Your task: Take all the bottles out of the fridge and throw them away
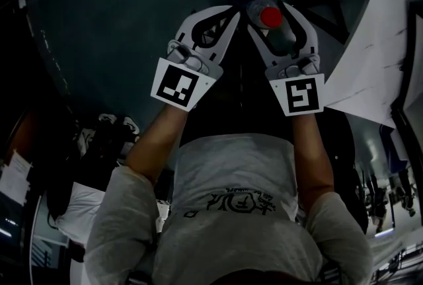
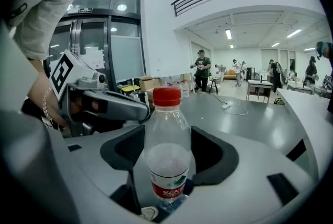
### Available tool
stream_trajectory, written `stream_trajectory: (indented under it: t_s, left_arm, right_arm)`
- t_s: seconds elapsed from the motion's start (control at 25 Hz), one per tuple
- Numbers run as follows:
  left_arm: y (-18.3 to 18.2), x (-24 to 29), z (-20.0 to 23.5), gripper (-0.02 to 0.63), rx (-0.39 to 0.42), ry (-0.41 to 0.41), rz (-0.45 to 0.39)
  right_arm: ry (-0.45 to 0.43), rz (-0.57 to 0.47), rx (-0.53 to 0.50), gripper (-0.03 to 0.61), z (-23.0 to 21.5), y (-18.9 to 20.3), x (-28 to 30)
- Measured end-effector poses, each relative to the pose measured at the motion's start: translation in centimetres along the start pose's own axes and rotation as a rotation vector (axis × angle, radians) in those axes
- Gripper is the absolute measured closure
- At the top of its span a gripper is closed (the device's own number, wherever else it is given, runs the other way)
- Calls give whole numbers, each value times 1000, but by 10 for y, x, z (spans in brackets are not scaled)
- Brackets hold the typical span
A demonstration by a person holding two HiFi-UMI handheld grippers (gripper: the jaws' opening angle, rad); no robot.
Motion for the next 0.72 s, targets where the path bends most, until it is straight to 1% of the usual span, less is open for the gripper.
stream_trajectory:
  t_s: [0.16, 0.32, 0.72]
  left_arm:
    - [15, 9, 5, 600, 4, -5, 15]
    - [28, 18, 8, 600, 5, -4, 10]
    - [58, 39, 19, 600, -9, -7, 22]
  right_arm:
    - [16, 11, -20, 295, -3, 17, 14]
    - [29, 2, -30, 295, -5, 33, 28]
    - [43, 6, -25, 295, -9, 64, 52]
Point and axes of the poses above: the fingertips, and each gripper's own axes: x forward along the fingers, z to its left, y out of its underside, the point moved 4 cm from there along -x, backward along the fingers, and after that the axes turned 11 degrees about z, right-handed, at the moved point
